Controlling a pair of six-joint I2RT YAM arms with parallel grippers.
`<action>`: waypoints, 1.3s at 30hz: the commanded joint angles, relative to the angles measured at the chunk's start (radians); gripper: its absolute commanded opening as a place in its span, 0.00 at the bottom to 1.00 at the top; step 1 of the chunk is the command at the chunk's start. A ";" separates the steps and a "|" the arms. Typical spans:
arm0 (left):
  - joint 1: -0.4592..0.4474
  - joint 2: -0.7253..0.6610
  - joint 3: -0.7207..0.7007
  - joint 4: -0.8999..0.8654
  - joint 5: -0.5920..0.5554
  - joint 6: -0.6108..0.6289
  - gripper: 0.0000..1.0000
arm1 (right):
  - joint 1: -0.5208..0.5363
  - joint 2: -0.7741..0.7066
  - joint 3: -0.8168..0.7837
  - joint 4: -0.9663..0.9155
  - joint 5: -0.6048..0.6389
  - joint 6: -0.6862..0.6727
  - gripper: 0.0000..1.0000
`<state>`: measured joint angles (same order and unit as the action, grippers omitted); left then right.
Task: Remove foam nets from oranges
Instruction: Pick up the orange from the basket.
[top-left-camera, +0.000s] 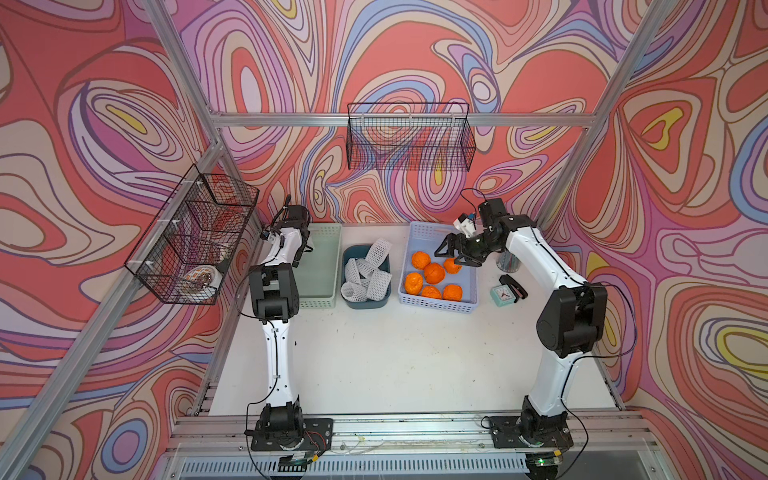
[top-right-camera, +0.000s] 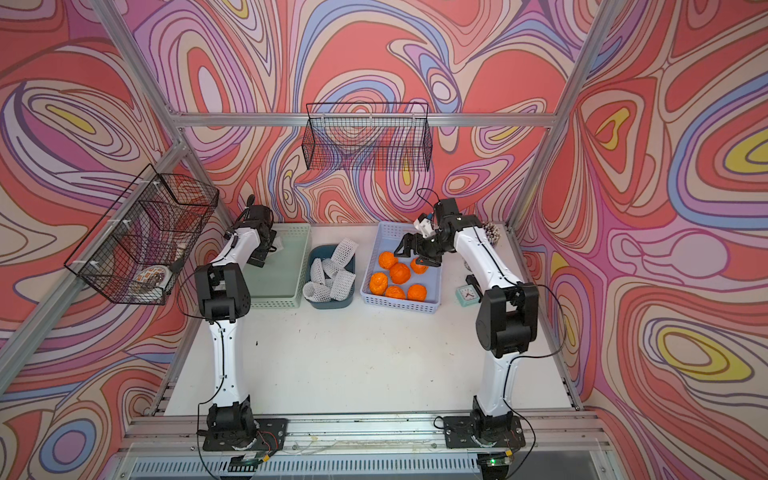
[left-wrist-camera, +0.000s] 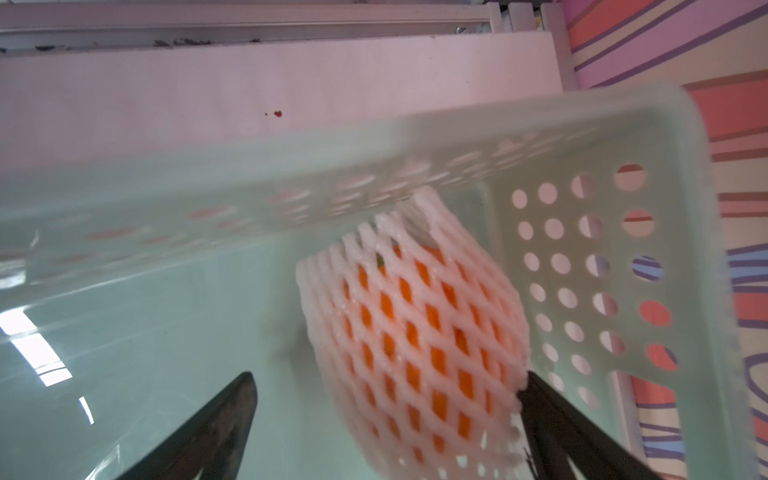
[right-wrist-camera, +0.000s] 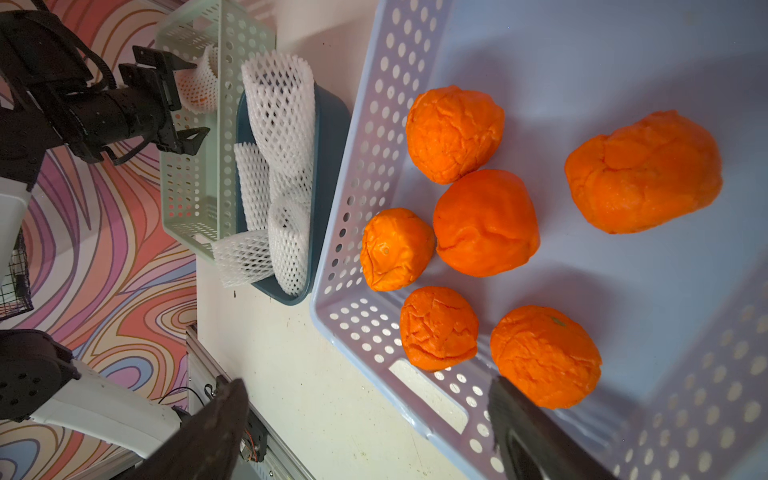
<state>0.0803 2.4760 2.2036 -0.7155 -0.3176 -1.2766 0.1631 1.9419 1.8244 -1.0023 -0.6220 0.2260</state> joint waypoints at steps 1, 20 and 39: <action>0.015 0.030 0.020 -0.018 -0.009 -0.023 1.00 | 0.001 0.013 -0.014 0.002 -0.004 0.001 0.92; 0.033 -0.039 -0.142 0.258 0.097 0.060 0.68 | 0.001 0.016 -0.013 0.030 -0.026 0.029 0.98; 0.008 -0.194 -0.214 0.186 0.211 0.132 0.61 | 0.001 0.019 0.012 0.019 -0.032 0.010 0.98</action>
<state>0.1001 2.3421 2.0045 -0.4797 -0.1249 -1.1694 0.1631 1.9556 1.8145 -0.9810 -0.6449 0.2516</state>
